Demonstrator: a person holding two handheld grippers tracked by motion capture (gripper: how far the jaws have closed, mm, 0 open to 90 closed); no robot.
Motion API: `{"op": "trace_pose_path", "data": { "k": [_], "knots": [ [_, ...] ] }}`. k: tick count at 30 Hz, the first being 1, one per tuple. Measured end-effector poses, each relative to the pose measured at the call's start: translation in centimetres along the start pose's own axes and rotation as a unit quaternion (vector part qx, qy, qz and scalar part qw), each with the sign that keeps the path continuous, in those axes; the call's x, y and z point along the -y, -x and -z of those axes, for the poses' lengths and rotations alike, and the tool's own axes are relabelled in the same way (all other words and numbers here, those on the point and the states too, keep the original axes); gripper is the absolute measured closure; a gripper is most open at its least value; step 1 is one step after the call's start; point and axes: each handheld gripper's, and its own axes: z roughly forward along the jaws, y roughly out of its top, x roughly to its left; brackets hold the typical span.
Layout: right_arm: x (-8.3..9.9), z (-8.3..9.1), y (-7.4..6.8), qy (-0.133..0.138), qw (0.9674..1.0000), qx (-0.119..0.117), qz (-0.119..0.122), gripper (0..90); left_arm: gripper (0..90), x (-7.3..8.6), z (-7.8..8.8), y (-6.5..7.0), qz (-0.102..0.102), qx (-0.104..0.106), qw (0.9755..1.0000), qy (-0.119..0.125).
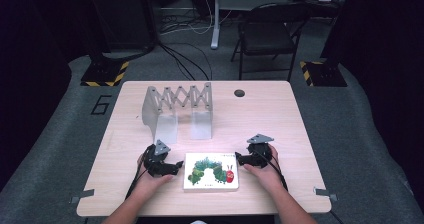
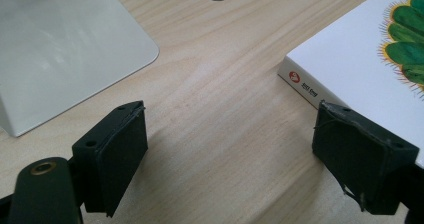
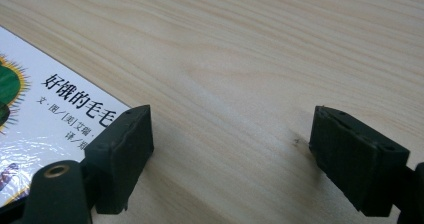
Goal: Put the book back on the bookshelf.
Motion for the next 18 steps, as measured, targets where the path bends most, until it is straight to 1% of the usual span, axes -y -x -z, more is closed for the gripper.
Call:
{"op": "trace_pose_path", "data": {
  "k": [18],
  "knots": [
    [-0.02,-0.01,-0.02,0.000,1.0000,0.000,-0.002,17.3,14.5,0.00,-0.04,0.06,0.004,-0.004,1.0000,0.002]
  ]
}}
